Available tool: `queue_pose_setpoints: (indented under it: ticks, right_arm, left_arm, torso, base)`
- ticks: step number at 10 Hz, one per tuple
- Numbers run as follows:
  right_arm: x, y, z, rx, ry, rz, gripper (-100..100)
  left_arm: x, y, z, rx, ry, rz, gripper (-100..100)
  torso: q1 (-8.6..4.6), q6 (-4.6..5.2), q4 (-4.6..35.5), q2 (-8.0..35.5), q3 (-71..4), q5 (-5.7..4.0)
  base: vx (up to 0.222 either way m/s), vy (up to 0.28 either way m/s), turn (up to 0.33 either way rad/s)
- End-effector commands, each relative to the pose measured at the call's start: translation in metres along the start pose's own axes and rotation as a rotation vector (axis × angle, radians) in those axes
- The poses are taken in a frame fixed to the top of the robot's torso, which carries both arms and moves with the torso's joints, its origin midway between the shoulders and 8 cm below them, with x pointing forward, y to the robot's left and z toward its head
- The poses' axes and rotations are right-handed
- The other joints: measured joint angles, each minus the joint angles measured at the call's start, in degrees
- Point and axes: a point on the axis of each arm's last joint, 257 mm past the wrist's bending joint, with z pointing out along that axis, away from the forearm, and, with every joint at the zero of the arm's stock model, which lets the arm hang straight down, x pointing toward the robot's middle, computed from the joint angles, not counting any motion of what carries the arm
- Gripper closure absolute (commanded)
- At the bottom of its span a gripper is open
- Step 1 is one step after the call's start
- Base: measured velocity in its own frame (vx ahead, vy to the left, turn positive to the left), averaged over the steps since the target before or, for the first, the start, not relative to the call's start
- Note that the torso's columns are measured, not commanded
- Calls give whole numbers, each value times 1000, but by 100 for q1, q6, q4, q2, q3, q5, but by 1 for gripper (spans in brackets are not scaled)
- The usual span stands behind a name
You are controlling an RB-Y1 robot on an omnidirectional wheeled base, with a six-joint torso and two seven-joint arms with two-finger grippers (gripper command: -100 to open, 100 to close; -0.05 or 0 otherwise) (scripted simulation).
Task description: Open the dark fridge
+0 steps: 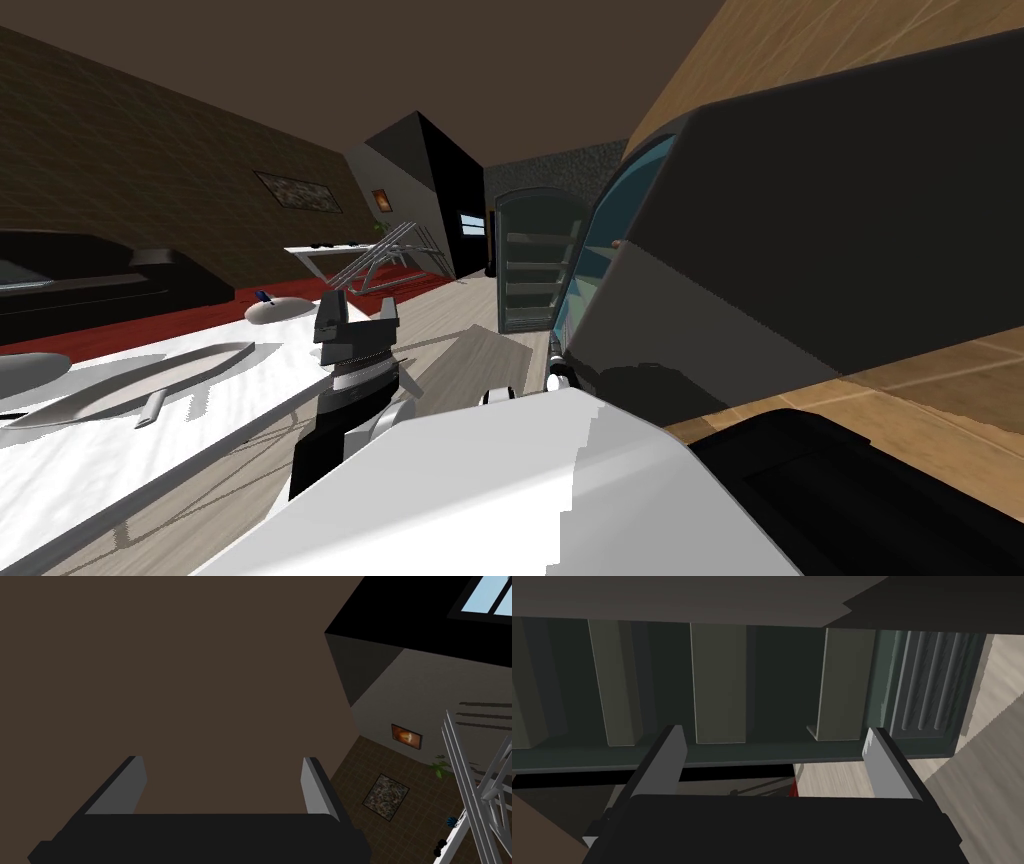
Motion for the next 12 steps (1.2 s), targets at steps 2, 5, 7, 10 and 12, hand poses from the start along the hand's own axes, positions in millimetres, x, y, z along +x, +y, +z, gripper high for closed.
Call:
queue_pose_setpoints:
  ticks: [2,5,7,10,12]
  right_arm:
    - [-21,-24,-2,85,-31,23,-100]
    - [-24,-38,-3,139,-43,22,-100]
    - [-25,-38,-4,140,-50,50,-100]
    - [-56,2,-11,45,-180,-168,-100]
    - [-46,25,-10,-13,-210,-286,-100]
  left_arm:
    - [0,0,0,0,0,0,0]
    - [0,0,0,0,0,0,0]
    - [0,0,0,0,0,0,0]
    - [0,0,0,0,0,0,0]
    - [0,0,0,0,0,0,0]
  torso:
    - [-20,-4,7,24,14,-6]
    - [-2,1,-1,-3,-1,-1]
    - [0,0,0,0,0,0]
    - [-26,-4,12,50,29,-8]
    - [-9,2,6,11,10,-2]
  base:
    - [-60,-47,162]
    - [-12,-20,-9]
    - [7,5,2]
    - [-105,-37,283]
    - [-71,-18,318]
